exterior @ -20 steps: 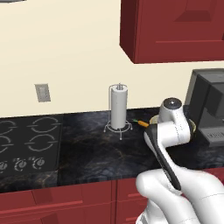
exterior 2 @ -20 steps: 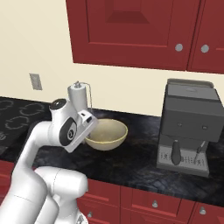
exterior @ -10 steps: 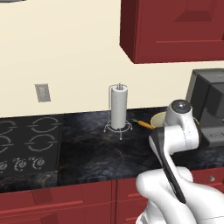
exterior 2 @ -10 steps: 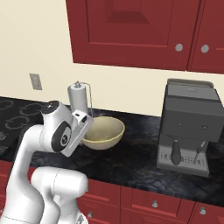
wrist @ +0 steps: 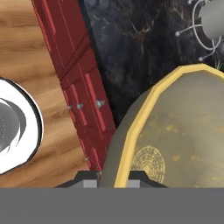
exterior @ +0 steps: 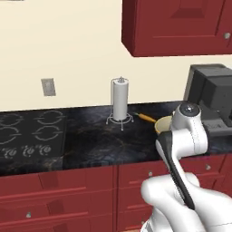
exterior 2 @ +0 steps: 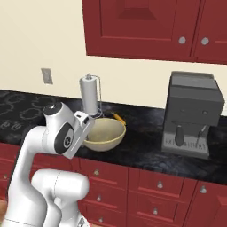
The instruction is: Place the two vegetables and bowl onto the tray for setting up a vegetable dip station.
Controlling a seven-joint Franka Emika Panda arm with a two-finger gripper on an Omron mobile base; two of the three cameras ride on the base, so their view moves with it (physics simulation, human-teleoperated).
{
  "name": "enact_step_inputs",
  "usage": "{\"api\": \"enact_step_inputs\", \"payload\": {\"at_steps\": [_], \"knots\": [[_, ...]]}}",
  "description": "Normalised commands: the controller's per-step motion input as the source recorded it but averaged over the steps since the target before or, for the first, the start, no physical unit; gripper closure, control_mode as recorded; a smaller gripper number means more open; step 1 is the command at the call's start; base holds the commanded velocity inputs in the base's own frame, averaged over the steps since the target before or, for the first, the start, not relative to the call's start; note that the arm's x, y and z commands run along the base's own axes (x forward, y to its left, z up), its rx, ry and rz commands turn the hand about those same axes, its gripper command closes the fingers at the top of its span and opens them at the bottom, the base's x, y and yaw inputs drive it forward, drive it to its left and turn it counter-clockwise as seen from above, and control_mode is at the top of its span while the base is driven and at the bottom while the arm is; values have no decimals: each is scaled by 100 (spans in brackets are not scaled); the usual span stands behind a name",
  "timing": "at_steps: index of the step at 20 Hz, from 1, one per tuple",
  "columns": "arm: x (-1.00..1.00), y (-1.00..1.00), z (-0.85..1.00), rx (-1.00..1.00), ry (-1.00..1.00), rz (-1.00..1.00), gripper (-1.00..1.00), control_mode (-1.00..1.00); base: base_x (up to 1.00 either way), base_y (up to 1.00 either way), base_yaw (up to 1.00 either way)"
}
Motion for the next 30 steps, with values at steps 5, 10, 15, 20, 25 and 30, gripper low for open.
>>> {"api": "enact_step_inputs", "payload": {"at_steps": [5, 10, 15, 20, 25, 30], "knots": [[0, 0, 0, 0, 0, 0, 100, 100, -75, 96, 0], [0, 0, 0, 0, 0, 0, 100, 100, -12, 100, 0], [0, 0, 0, 0, 0, 0, 100, 100, 0, 100, 0], [0, 0, 0, 0, 0, 0, 100, 100, 1, 100, -2], [0, 0, 0, 0, 0, 0, 100, 100, 4, 100, -4], [0, 0, 0, 0, 0, 0, 100, 100, 22, 100, -3]]}}
